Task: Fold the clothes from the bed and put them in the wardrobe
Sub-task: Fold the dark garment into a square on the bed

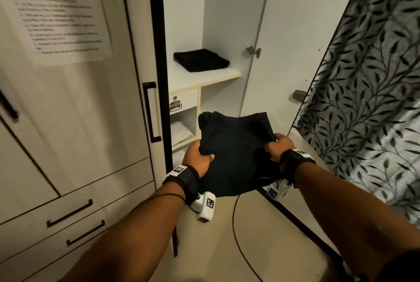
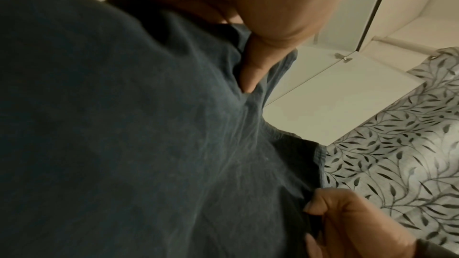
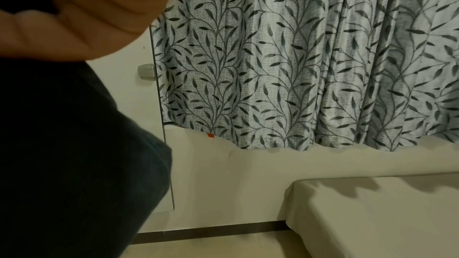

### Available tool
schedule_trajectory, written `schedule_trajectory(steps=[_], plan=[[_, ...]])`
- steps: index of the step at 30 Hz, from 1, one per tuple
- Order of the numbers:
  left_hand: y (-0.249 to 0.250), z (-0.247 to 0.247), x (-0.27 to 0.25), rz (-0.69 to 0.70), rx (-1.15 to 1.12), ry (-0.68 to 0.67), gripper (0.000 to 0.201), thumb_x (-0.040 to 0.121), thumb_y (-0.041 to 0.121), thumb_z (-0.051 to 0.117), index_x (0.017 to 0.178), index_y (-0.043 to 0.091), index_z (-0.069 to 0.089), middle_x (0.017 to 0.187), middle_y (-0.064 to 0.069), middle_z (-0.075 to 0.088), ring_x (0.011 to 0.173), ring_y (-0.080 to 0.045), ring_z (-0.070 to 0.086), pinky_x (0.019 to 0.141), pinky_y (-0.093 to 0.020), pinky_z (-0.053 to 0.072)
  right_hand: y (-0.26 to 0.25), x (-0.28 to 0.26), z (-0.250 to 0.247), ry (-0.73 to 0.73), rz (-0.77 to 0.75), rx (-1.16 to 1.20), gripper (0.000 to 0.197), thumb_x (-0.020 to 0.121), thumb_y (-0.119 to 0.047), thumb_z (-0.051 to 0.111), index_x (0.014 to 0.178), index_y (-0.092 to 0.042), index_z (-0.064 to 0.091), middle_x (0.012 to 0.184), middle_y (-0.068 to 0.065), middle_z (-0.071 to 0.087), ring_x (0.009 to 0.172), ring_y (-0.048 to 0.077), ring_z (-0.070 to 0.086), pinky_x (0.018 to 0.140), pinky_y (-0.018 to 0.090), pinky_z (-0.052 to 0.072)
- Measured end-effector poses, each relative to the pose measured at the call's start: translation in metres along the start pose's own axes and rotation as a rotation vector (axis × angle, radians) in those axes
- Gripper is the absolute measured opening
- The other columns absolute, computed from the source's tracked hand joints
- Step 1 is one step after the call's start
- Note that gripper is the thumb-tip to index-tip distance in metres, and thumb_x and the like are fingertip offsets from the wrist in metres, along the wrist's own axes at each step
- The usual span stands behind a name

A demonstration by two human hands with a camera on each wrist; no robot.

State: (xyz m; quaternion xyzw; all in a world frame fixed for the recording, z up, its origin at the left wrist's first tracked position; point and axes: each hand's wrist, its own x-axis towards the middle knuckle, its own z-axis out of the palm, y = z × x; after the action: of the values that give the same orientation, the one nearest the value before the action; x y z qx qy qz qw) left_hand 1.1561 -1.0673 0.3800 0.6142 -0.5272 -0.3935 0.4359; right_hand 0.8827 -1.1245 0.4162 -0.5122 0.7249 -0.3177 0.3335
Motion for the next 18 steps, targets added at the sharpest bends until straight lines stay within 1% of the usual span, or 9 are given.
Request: schedule_trajectory(steps=[1,2,5,7,9,12,15,17,18], plan=[[-0.003,0.005,0.011,-0.01,-0.011,0.006,0.036,0.087,0.008,0.07,0.118,0.023,0.061,0.114,0.003,0.065,0.106,-0.023,0.062,0.097,-0.034,0.048,-0.001,0.012,0.0,0.002,-0.007,-0.012,0.033,0.081,-0.011,0.064,0.111,-0.022,0.063,0.089,0.006,0.068,0.078,0.029,0.066,0.063,0.031,0.054],[-0.005,0.011,0.026,-0.027,-0.022,0.013,0.034,0.087,0.007,0.07,0.115,0.025,0.061,0.113,0.002,0.066,0.105,-0.023,0.062,0.097,-0.033,0.047,-0.002,0.027,-0.001,0.002,-0.005,-0.022,0.033,0.081,-0.013,0.064,0.112,-0.024,0.063,0.09,0.006,0.069,0.079,0.029,0.066,0.065,0.031,0.054],[-0.009,0.028,0.066,-0.107,-0.086,0.057,0.038,0.088,0.006,0.07,0.122,0.022,0.063,0.114,0.002,0.066,0.103,-0.021,0.061,0.097,-0.032,0.047,-0.003,0.076,0.002,0.0,0.005,-0.037,0.036,0.077,-0.017,0.065,0.112,-0.027,0.065,0.092,0.005,0.07,0.082,0.03,0.068,0.079,0.041,0.06],[-0.013,0.042,0.1,-0.159,-0.134,0.106,0.042,0.086,0.004,0.071,0.126,0.019,0.064,0.116,-0.001,0.068,0.107,-0.024,0.063,0.1,-0.035,0.049,-0.006,0.117,0.006,-0.001,-0.008,-0.028,0.037,0.074,-0.018,0.065,0.11,-0.026,0.067,0.09,0.005,0.071,0.08,0.03,0.068,0.078,0.042,0.061],[-0.012,0.056,0.136,-0.186,-0.156,0.155,0.043,0.086,0.004,0.071,0.126,0.018,0.064,0.118,-0.002,0.067,0.108,-0.025,0.063,0.101,-0.038,0.049,-0.014,0.161,0.01,-0.024,-0.033,-0.014,0.037,0.074,-0.019,0.065,0.11,-0.027,0.067,0.091,0.005,0.072,0.08,0.03,0.069,0.075,0.039,0.06],[-0.008,0.073,0.189,-0.211,-0.118,0.23,0.038,0.089,0.004,0.068,0.124,0.018,0.064,0.113,0.001,0.064,0.104,-0.022,0.059,0.097,-0.034,0.047,-0.026,0.226,0.019,-0.087,-0.064,-0.009,0.036,0.076,-0.02,0.065,0.111,-0.029,0.067,0.093,0.004,0.072,0.082,0.03,0.07,0.079,0.043,0.061],[0.003,0.079,0.234,-0.232,-0.045,0.326,0.031,0.09,0.006,0.066,0.118,0.019,0.066,0.106,0.0,0.065,0.103,-0.025,0.062,0.088,-0.03,0.044,-0.042,0.288,0.028,-0.151,-0.096,-0.027,0.035,0.073,-0.022,0.068,0.107,-0.031,0.066,0.093,0.004,0.072,0.082,0.03,0.07,0.08,0.048,0.062],[0.013,0.078,0.267,-0.212,0.004,0.397,0.03,0.093,0.009,0.065,0.121,0.019,0.065,0.108,0.0,0.065,0.105,-0.025,0.062,0.086,-0.029,0.042,-0.063,0.328,0.034,-0.184,-0.149,-0.034,0.029,0.075,-0.022,0.069,0.102,-0.033,0.065,0.092,0.004,0.072,0.081,0.03,0.07,0.08,0.049,0.062],[0.018,0.077,0.279,-0.203,0.035,0.435,0.029,0.095,0.01,0.064,0.123,0.017,0.063,0.107,0.0,0.063,0.101,-0.022,0.059,0.085,-0.029,0.04,-0.075,0.344,0.038,-0.2,-0.173,-0.038,0.028,0.076,-0.021,0.068,0.101,-0.033,0.064,0.092,0.004,0.072,0.081,0.03,0.069,0.08,0.049,0.062]])
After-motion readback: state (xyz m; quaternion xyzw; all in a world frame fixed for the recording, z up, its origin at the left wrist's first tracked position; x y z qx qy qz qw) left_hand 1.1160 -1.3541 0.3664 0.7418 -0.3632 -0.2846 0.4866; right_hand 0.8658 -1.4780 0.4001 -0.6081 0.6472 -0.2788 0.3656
